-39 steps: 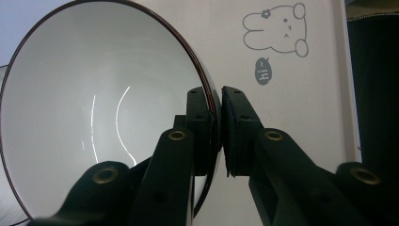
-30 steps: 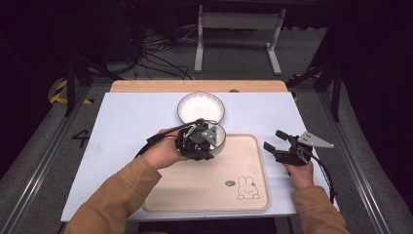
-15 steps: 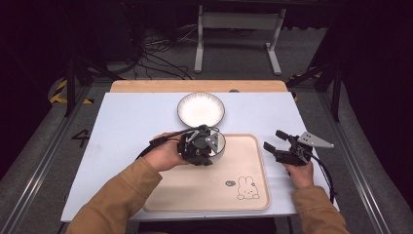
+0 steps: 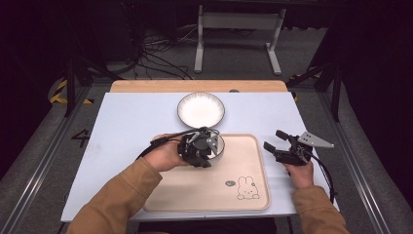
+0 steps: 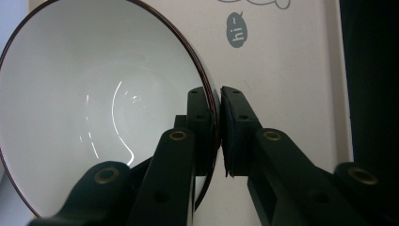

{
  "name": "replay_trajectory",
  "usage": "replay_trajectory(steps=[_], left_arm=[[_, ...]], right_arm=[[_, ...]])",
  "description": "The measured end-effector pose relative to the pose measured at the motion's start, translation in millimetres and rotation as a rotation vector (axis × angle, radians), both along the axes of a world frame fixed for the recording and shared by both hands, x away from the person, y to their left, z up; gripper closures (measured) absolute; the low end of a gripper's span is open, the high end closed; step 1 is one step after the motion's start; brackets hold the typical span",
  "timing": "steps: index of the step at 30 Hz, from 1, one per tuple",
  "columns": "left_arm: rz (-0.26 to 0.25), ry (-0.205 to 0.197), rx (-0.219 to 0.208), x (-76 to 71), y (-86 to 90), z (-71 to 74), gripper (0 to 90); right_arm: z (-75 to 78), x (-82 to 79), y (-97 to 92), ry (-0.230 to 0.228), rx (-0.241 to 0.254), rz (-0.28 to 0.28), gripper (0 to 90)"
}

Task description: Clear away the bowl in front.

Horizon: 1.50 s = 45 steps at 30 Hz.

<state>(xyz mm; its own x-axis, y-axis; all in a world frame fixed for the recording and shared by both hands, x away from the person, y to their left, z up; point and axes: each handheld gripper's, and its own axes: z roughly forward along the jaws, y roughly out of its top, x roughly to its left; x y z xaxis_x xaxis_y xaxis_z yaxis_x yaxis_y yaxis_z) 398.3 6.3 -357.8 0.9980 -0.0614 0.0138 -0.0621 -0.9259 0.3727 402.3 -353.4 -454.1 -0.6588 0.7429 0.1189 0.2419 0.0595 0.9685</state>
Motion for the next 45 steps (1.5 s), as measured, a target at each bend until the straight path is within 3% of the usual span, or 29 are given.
replay_trajectory(steps=[8, 20, 33, 45], left_arm=[[-0.023, 0.018, 0.027, 2.2, -3.2, -6.0, 83.7], [-0.019, 0.036, 0.05, 4.0, -2.1, -15.0, 83.8], [-0.016, 0.042, 0.061, 4.8, -1.4, -14.7, 83.8], [-0.034, 0.087, 0.07, 4.9, -2.1, -20.3, 83.8]], right_arm=[[0.0, 0.0, -0.1, 0.001, 0.0, 0.001, 17.8], [0.0, 0.0, -0.1, 0.001, 0.0, 0.0, 17.8], [0.0, 0.0, 0.0, 0.001, 0.0, -0.002, 17.8], [0.0, 0.1, -0.2, -0.001, -0.001, 0.0, 17.8]])
